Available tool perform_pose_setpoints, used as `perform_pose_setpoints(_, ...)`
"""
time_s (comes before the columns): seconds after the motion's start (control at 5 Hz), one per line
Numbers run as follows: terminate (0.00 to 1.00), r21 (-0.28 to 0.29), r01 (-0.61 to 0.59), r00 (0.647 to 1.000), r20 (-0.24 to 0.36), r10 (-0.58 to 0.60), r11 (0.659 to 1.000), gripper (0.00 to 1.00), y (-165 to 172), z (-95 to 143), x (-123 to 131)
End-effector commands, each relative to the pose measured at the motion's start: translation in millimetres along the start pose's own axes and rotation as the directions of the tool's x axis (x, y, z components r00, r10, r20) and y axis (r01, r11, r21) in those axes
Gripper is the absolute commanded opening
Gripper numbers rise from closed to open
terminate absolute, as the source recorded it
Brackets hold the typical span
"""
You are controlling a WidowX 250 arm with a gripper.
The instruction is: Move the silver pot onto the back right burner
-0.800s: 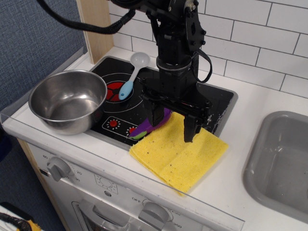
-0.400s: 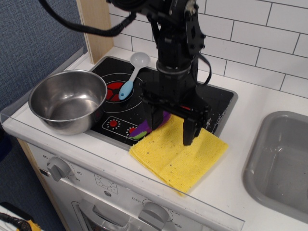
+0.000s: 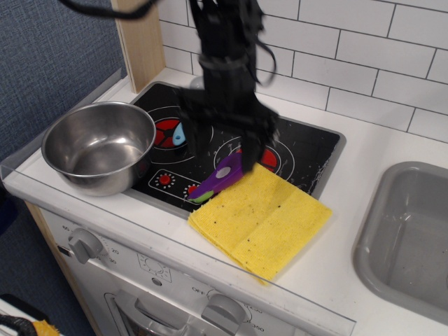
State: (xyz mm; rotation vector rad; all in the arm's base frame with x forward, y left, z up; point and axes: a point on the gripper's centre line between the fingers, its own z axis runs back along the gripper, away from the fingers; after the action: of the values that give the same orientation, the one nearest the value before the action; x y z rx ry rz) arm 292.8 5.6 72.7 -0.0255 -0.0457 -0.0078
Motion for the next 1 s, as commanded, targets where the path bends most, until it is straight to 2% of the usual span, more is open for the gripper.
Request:
perform_pose_setpoints(0.0, 0.0, 0.056, -0.063, 0.992, 0.111, 0.057, 0.996, 1.0, 55.7, 42.1, -0.7)
perform_pose_setpoints(0.2, 0.0, 0.09, -0.125, 0.99, 0.077, 0.118, 0.988, 1.0, 79.8, 32.6, -8.0)
perform_pose_setpoints(0.8, 0.0, 0.141, -0.152, 0.984, -0.067, 0.162, 0.978, 1.0, 80.1, -25.4, -18.8)
